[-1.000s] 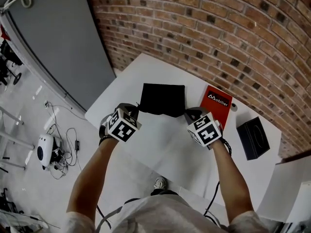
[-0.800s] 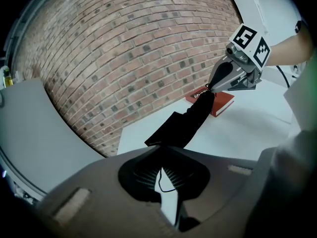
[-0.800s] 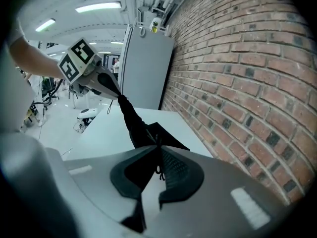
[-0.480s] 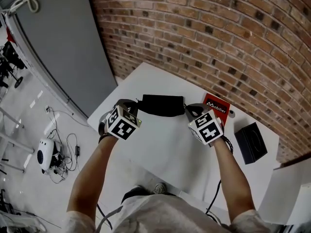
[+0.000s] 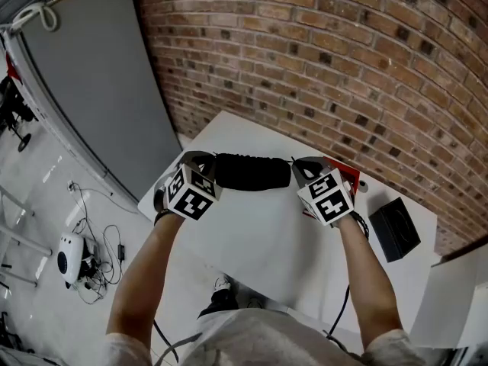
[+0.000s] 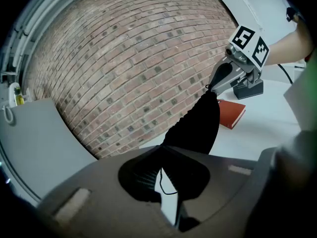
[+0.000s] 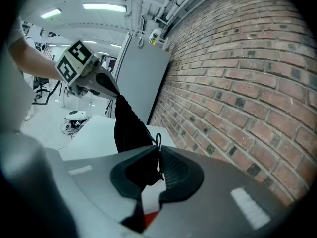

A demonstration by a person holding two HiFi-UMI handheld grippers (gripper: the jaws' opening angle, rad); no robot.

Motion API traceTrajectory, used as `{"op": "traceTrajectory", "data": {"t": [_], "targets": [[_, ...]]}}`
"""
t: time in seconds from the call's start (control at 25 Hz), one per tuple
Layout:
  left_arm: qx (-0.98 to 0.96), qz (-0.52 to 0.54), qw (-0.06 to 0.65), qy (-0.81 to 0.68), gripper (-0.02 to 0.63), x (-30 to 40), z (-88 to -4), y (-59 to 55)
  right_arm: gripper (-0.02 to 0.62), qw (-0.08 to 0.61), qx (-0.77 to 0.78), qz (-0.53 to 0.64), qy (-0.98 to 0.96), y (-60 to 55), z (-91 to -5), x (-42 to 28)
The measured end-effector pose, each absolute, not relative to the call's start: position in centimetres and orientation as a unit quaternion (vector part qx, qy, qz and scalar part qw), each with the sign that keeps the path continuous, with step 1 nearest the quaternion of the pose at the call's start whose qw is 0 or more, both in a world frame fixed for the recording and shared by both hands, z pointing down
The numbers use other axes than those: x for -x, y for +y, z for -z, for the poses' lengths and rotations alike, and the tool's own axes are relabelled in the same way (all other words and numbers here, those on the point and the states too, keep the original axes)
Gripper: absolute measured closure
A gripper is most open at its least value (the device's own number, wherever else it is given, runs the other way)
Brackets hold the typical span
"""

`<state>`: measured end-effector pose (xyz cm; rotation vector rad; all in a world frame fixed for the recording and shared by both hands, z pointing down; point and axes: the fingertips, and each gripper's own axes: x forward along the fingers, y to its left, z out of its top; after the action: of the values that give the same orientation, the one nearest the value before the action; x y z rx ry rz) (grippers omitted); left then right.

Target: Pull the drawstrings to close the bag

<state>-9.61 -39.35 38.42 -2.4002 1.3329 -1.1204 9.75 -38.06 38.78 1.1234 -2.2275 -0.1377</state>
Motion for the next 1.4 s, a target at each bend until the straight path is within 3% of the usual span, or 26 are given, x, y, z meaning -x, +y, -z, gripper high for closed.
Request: {"op": "traceTrajectory", "data": {"t": [1.4], "targets": [[0.820,0.253,0.235,0.457,0.598,12.7,-24.3,-52.8,0.575,0.220,-0.574,0.160,-0.772,-48.5,-24.3,-6.2]]}}
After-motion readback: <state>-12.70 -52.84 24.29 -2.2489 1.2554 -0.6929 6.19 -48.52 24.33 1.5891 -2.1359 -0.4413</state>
